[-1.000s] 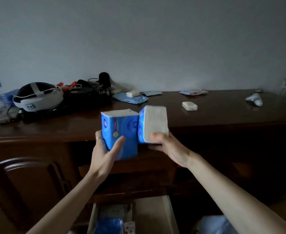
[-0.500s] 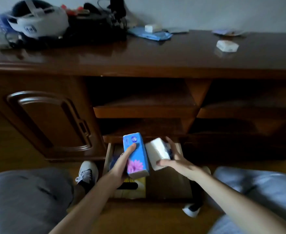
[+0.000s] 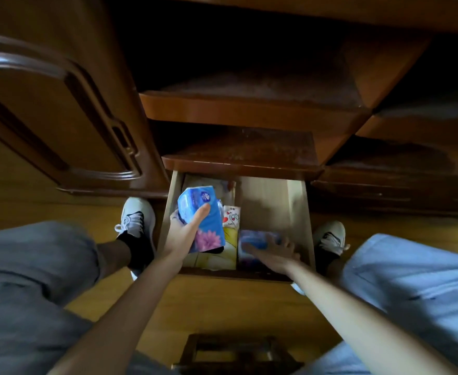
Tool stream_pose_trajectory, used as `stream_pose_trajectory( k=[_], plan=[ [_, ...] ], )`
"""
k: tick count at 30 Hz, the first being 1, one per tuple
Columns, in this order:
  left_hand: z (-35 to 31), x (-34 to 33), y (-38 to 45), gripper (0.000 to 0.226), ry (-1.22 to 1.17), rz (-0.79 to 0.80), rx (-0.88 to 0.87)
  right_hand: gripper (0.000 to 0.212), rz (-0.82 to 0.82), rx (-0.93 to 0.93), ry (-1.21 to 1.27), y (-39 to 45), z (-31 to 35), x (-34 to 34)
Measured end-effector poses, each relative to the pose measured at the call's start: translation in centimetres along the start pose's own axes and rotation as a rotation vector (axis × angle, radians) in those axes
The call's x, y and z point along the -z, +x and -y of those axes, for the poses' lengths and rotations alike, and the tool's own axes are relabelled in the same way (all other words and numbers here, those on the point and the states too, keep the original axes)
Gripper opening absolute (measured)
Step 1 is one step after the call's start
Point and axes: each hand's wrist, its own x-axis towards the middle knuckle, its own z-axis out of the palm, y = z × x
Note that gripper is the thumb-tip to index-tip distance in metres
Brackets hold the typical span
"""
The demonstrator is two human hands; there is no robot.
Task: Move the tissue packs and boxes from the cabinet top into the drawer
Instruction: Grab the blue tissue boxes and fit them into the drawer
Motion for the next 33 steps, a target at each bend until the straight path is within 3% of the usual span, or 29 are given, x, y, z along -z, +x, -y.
stream_pose_trajectory(
  k=[2, 4, 6, 8, 11, 16, 20, 23, 25, 30, 33],
  plan=[
    [-0.1, -0.1, 0.1, 0.085, 0.024, -0.004, -0.008, 0.094, 0.080, 0.058, 0.033, 0.6, 0.2, -0.1],
    [0.1, 0.0, 0.2, 0.076, 0.041, 0.008, -0.018, 0.066, -0.001, 0.055, 0.116, 1.4, -0.2, 0.7],
    [0.3, 0.1, 0.2, 0.070, 0.052, 0.004, -0.014, 0.056, -0.121, -0.002, 0.207, 2.2, -1.2, 1.7],
    [0.5, 0.2, 0.1, 0.069, 0.070, -0.024, 0.011, 0.059, -0.107, -0.012, 0.300, 2.5, -2.1, 2.3],
    [0.6, 0.1, -0.2, 0.057, 0.112, -0.042, 0.023, 0.078, 0.112, 0.104, 0.369, 2.1, -2.6, 1.5],
    [-0.4, 0.5, 0.0, 0.059, 0.109, -0.079, 0.001, 0.102, 0.023, 0.225, -0.155, 3.2, -1.9, 1.0],
    [-1.7, 2.6, 0.7, 0.082, 0.192, -0.250, -0.101, 0.109, 0.184, 0.349, -0.122, 4.3, -1.4, 1.0],
    [-1.3, 3.2, 0.8, 0.088, 0.200, -0.295, -0.062, 0.111, 0.018, 0.339, -0.360, 4.5, -1.1, 1.2],
    [-0.6, 2.9, 0.7, 0.083, 0.205, -0.300, -0.018, 0.100, -0.036, 0.361, -0.487, 4.6, -1.0, 2.0],
    [-0.1, 2.2, 1.1, 0.082, 0.247, -0.286, 0.008, 0.088, 0.027, 0.363, -0.229, 3.6, -1.8, 2.5],
    [-0.5, 2.0, 1.4, 0.087, 0.250, -0.272, -0.010, 0.075, -0.269, 0.438, -0.218, 2.4, -2.6, 2.1]
  ],
)
